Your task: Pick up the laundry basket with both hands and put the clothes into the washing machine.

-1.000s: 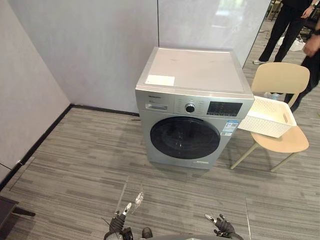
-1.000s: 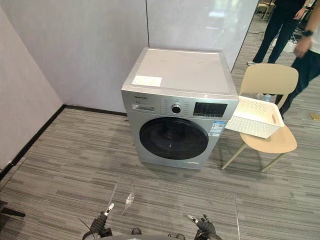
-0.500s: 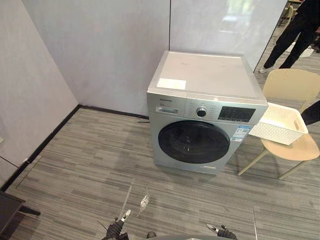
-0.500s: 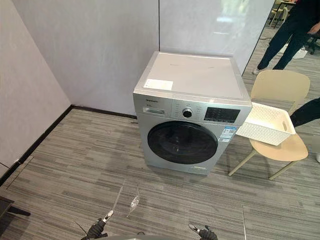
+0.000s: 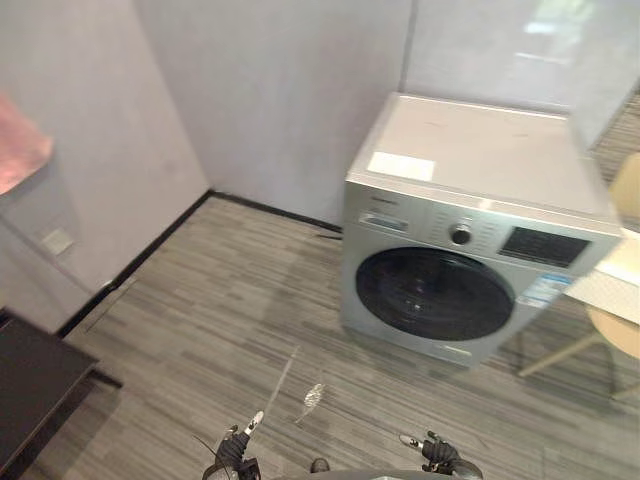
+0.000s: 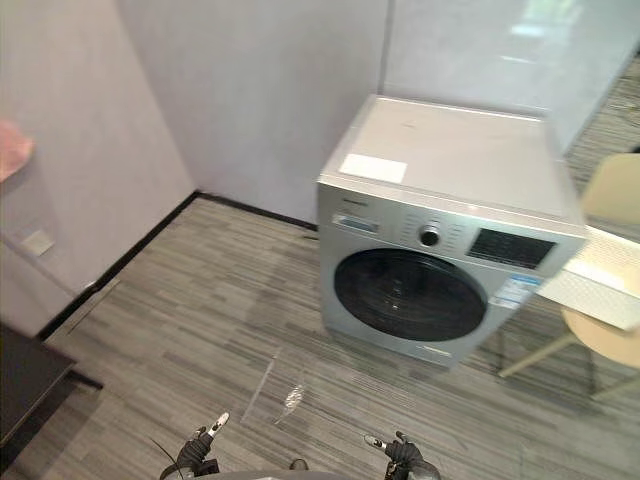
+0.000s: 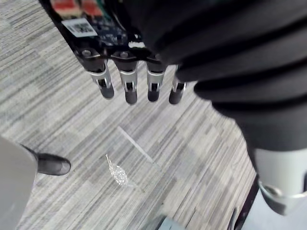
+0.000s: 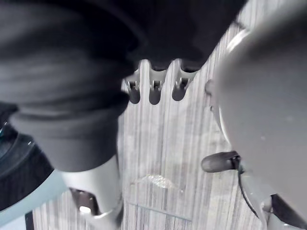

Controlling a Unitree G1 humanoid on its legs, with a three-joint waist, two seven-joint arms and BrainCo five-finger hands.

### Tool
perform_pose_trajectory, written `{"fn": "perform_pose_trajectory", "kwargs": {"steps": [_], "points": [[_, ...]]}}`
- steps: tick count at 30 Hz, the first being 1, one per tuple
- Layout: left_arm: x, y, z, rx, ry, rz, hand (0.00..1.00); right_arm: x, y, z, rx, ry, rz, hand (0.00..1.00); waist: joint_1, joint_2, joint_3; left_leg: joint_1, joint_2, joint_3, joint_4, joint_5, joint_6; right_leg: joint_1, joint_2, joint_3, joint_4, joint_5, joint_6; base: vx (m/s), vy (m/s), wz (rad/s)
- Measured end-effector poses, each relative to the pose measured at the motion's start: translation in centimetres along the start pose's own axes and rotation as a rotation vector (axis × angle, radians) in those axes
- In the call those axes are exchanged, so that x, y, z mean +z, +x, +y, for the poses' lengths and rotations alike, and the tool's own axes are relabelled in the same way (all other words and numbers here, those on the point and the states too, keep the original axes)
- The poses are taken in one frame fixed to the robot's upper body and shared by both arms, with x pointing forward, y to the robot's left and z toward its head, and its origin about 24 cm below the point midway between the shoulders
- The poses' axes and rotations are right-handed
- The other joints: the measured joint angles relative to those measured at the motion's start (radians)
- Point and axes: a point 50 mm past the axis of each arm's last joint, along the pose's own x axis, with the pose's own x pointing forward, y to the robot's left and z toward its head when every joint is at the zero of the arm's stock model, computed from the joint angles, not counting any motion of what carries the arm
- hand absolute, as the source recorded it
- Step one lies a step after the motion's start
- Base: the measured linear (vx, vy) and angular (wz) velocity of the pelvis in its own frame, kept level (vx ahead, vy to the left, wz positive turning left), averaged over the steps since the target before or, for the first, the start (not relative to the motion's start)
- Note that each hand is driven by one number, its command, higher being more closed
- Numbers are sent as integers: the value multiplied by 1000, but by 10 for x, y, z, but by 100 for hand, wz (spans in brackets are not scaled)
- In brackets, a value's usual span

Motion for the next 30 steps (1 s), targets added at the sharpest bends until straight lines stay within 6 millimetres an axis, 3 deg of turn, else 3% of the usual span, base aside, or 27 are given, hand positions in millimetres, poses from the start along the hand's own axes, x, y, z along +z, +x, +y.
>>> {"fn": "perform_pose_trajectory", "kwargs": {"steps": [1,2,4,7,9,10,12,13,14,15,17,20,21,22,24,25,27,28,30], "points": [[4,1,5,19,-25,-6,0,1,-1,-2,-2,-3,-13,0,4,13,19,10,1,-37,63,-40,11,-72,30,77,181,29,-44,233,28,99],[1,0,13,50,-61,2,0,1,-1,-1,3,-1,-20,0,7,1,22,12,4,-66,112,-76,17,-130,69,137,288,-5,3,242,12,87],[-5,-1,20,79,-99,29,0,6,-1,6,20,6,-55,0,5,-5,24,22,12,-94,150,-121,19,-225,115,163,284,-40,32,205,1,44],[-6,-1,18,72,-93,37,0,7,-1,3,12,14,-65,0,0,0,24,55,15,-126,141,-149,1,-258,138,201,41,-47,47,270,-37,29],[-6,-1,16,66,-89,32,0,2,-3,-5,-12,42,-51,0,-1,4,21,86,12,-183,136,-174,-7,-246,152,298,-258,-6,51,410,-131,61],[-6,-2,17,69,-102,32,0,-1,-4,-8,-23,52,-44,0,-9,5,19,101,11,-207,135,-176,-11,-236,151,303,-306,10,48,475,-210,121],[-5,-2,17,73,-99,23,0,-11,-6,-14,-49,99,-17,0,-30,-11,2,143,15,-313,124,-198,-49,-213,120,269,-393,111,44,560,-353,152],[-5,-2,18,77,-105,22,0,-18,-8,-14,-50,94,5,0,-29,-25,-10,159,21,-332,127,-211,-69,-197,109,234,-408,205,79,488,-380,109],[-6,-2,12,68,-119,29,0,-16,-7,-14,-49,87,6,0,-24,-5,-17,169,46,-340,131,-221,-84,-188,119,198,-391,206,114,482,-363,87],[-11,-3,5,55,-132,39,0,-10,-6,-19,-58,45,2,0,-22,34,-27,165,88,-335,148,-214,-96,-173,138,138,-351,185,64,472,-320,80],[-12,-3,-5,40,-132,40,0,-4,-4,-20,-59,19,-6,0,-27,57,-36,151,134,-310,206,-187,-138,-138,160,62,-313,138,22,498,-329,95],[-3,-1,-11,15,-79,8,0,-2,-3,-21,-58,6,-13,0,-25,47,-31,62,146,-235,440,-135,-210,-51,166,1,-350,116,-8,312,-263,64],[4,0,-11,4,-39,-15,0,-1,-3,-20,-56,6,-20,0,-24,35,-25,1,161,-175,545,-107,-223,-12,158,-26,-377,108,-20,233,-214,66],[6,0,-17,-21,2,-28,0,0,-3,-19,-57,16,-27,0,-31,38,-24,-43,209,-83,609,-124,-209,24,156,-68,-397,101,-32,204,-197,70],[8,-1,-28,-64,36,-41,0,-1,-4,-24,-74,32,-24,0,-39,42,-20,-90,275,25,563,-116,-208,64,155,-134,-404,99,-31,134,-137,116],[8,-1,-34,-91,70,-46,0,-7,-5,-28,-88,61,-9,0,-55,49,-8,-121,300,90,468,-84,-214,106,159,-190,-393,84,-10,98,-91,162],[11,0,-29,-89,122,-53,0,-15,-7,-29,-112,108,11,0,-54,39,-15,-100,279,98,390,-84,-214,125,140,-211,-375,48,-1,68,-19,172],[14,1,-25,-84,144,-59,0,-16,-7,-29,-116,135,14,0,-54,19,-13,-70,264,103,297,-78,-207,123,130,-214,-369,33,2,50,35,139],[13,3,-14,-61,181,-43,0,-8,-4,-26,-113,155,-1,0,-50,22,-9,-36,249,143,146,-55,-181,108,124,-220,-370,8,9,-6,71,90]]}}
